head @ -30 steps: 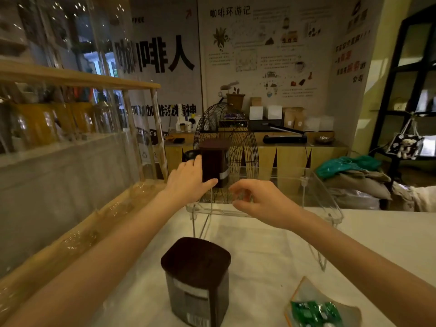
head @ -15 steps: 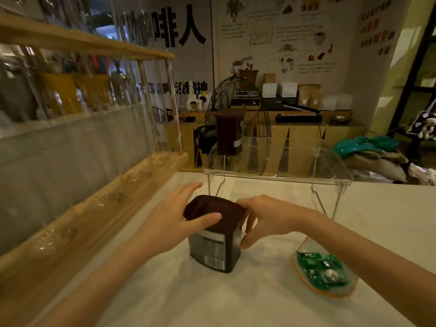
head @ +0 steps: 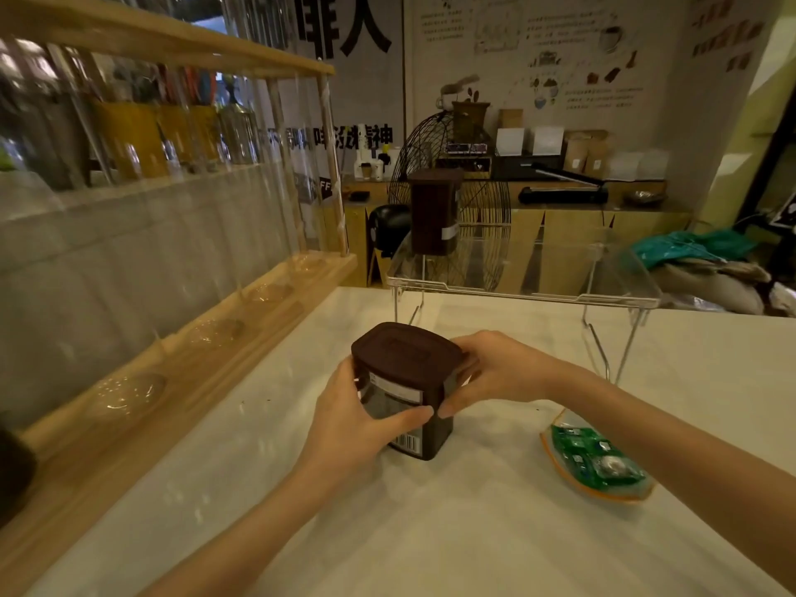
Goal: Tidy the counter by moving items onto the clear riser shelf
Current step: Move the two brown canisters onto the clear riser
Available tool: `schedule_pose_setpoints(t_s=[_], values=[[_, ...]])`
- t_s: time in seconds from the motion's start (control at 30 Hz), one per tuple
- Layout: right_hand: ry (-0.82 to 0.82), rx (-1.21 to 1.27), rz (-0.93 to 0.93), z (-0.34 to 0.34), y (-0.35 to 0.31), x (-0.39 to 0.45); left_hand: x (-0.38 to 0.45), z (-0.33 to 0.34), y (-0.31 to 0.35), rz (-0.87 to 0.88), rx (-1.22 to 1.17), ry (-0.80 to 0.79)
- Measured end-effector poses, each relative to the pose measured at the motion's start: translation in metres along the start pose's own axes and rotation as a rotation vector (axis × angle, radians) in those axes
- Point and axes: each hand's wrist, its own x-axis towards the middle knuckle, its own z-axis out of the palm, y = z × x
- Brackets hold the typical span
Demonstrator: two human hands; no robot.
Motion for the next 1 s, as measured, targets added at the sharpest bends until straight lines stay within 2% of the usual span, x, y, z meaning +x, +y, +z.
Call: schedule_pose_setpoints(t_s=[0.27, 0.67, 0.9, 1.0], values=[[0.105, -0.089, -0.09, -0.004, -0.013, -0.008, 0.007, -0.005, 0.018, 0.029, 0.01, -0.025], [0.42, -0.075, -0.245, -0.062, -0.059, -0.011, 0.079, -0.042, 0.098, 0.143, -0.066, -0.167], [0.538, 0.025, -0.148, -0.11, -0.04, -0.006, 0.137, -0.018, 0.122, 0.227, -0.176, -0.259], [0.648, 0.037, -0.109, -0.12, -0.02, 0.002, 0.159, 0.002, 0.126, 0.282, -0.197, -0.294]])
